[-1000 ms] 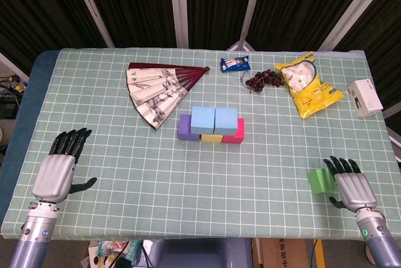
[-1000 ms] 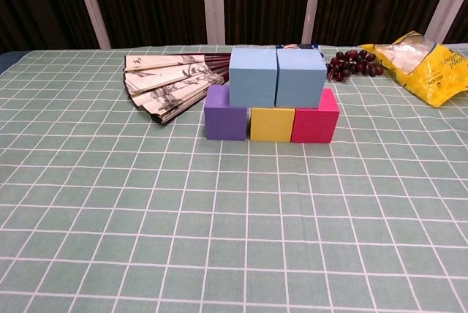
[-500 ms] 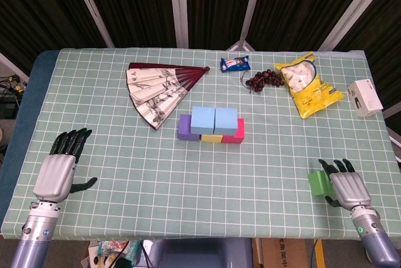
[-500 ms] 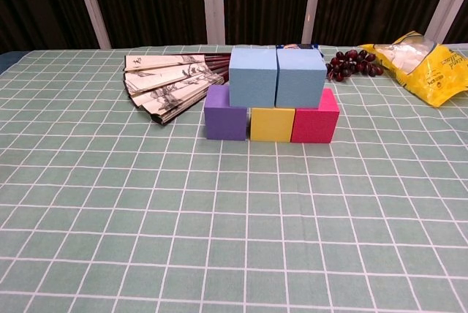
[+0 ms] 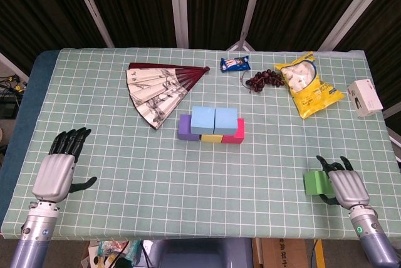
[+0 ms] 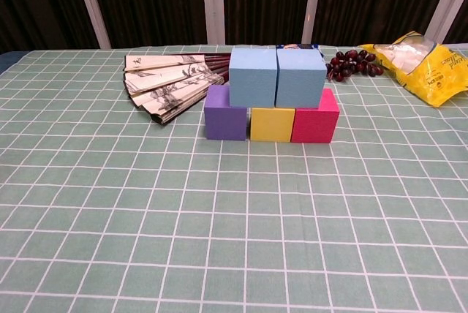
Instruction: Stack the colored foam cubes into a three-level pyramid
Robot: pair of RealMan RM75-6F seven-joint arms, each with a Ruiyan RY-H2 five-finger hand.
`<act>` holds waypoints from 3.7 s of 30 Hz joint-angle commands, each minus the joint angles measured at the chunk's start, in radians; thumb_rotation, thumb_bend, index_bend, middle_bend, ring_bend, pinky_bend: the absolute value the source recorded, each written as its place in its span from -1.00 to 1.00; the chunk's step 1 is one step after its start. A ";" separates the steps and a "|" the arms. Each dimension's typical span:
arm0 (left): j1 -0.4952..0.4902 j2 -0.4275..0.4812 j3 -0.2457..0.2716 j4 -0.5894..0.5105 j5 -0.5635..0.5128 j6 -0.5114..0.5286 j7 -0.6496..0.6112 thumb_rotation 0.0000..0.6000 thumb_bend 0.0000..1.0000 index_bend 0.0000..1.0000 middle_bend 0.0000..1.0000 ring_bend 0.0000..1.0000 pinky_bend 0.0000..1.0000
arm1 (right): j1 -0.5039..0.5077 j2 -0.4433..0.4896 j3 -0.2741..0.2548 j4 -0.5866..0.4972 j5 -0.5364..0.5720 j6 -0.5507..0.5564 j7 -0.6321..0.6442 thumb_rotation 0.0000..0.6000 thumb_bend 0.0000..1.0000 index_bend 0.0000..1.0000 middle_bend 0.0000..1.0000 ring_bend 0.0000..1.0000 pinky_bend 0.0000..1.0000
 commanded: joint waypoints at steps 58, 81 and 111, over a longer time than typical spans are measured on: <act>-0.015 0.029 -0.087 0.103 -0.041 -0.098 -0.050 1.00 -0.85 -1.00 -0.90 -0.88 -0.96 | 1.100 -0.221 0.580 -0.307 1.508 0.495 -0.783 1.00 -0.44 -1.00 -0.14 -0.48 -1.00; -0.019 0.034 -0.102 0.120 -0.061 -0.112 -0.077 1.00 -0.85 -1.00 -0.90 -0.88 -0.96 | 1.125 -0.335 0.533 -0.162 1.413 0.405 -0.887 1.00 -0.44 -0.99 -0.14 -0.48 -1.00; -0.020 0.036 -0.108 0.122 -0.071 -0.117 -0.093 1.00 -0.85 -1.00 -0.90 -0.88 -0.96 | 1.123 -0.348 0.562 -0.151 1.458 0.415 -0.981 1.00 -0.44 -0.99 -0.14 -0.48 -1.00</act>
